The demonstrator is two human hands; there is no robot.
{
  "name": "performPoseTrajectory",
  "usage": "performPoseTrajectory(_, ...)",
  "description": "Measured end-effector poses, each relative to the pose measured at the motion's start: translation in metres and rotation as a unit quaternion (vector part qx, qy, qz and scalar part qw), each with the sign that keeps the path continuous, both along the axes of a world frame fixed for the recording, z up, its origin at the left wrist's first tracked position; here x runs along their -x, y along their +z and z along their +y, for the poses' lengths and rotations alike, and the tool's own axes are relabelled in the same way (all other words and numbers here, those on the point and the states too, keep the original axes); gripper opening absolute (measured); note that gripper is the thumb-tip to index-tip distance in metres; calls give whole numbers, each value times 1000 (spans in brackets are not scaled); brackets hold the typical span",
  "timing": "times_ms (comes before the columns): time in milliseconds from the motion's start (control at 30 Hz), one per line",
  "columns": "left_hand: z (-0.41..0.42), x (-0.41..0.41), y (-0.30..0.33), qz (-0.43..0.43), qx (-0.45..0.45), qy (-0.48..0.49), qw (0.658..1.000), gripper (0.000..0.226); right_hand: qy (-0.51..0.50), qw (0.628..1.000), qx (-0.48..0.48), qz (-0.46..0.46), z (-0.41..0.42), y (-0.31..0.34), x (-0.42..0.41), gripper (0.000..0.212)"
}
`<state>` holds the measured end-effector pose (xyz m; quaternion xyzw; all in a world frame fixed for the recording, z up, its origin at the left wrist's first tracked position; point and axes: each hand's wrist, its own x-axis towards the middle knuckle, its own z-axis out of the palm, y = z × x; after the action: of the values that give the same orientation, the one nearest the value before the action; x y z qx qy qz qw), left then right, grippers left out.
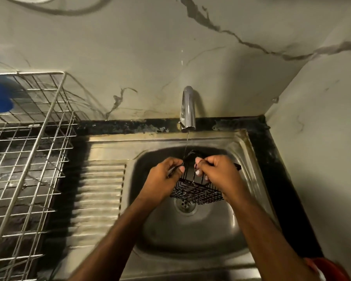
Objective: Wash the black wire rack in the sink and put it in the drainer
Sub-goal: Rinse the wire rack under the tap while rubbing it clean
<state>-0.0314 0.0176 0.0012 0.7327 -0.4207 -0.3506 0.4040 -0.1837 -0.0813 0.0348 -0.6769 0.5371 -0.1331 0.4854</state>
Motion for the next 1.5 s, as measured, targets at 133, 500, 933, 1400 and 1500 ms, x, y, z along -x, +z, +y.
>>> performPoseTrajectory(133,-5,-4,-6,3,-5,2,1000,32,16,999,12,27,-13,-7,-14,37)
performPoseTrajectory(500,-12,-10,-18,20,-6,-6,1000,59,40,992,86,88,-22,-6,-37,39)
performPoseTrajectory(933,-31,-12,-21,190,8,14,982,50,71,971,180,139,-25,9,-33,39)
performPoseTrajectory(1400,-22,-11,-10,227,16,2,974,59,99,960,225,133,-25,20,-31,36)
performPoseTrajectory(1500,-16,-12,-3,210,18,-27,977,76,105,960,227,128,-24,24,-30,35)
